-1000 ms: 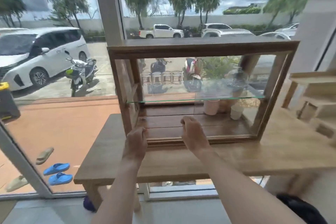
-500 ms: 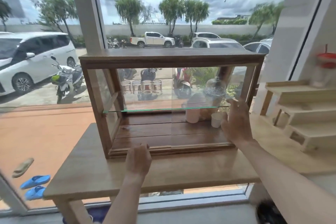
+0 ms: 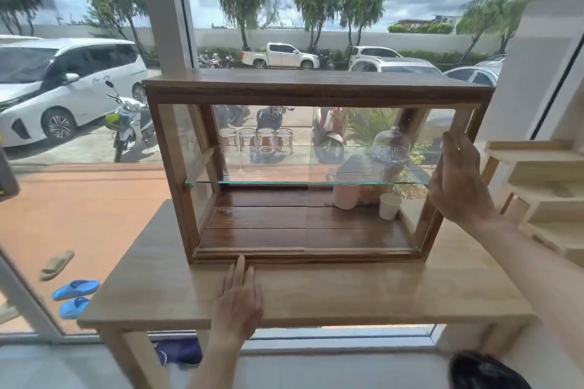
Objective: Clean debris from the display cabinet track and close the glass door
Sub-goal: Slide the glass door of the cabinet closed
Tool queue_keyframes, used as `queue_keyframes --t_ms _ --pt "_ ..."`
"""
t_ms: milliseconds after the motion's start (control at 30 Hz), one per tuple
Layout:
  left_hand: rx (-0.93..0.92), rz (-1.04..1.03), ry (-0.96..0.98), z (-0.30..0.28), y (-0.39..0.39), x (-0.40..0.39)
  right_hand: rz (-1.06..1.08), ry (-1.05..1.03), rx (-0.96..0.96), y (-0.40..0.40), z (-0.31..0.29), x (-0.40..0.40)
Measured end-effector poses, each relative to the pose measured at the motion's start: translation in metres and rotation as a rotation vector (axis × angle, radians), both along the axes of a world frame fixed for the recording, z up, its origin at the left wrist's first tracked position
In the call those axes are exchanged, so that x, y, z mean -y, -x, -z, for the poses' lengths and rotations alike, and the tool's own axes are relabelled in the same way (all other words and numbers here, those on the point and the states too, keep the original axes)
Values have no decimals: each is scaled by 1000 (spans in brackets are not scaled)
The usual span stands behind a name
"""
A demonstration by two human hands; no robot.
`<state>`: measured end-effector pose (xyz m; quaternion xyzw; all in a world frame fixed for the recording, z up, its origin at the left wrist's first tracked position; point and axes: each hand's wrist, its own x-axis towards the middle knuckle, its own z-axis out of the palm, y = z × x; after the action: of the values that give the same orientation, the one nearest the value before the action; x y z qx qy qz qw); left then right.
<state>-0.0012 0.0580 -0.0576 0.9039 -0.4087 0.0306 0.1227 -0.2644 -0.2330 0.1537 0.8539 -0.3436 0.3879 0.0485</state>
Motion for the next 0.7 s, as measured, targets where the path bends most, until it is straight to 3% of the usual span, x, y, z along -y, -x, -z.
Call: queue_keyframes --t_ms 167,700 --pt "39 22 -106 -3 4 -2 20 13 1 -11 9 0" --pt "-30 -18 -11 -3 7 1 56 99 -22 -40 23 -7"
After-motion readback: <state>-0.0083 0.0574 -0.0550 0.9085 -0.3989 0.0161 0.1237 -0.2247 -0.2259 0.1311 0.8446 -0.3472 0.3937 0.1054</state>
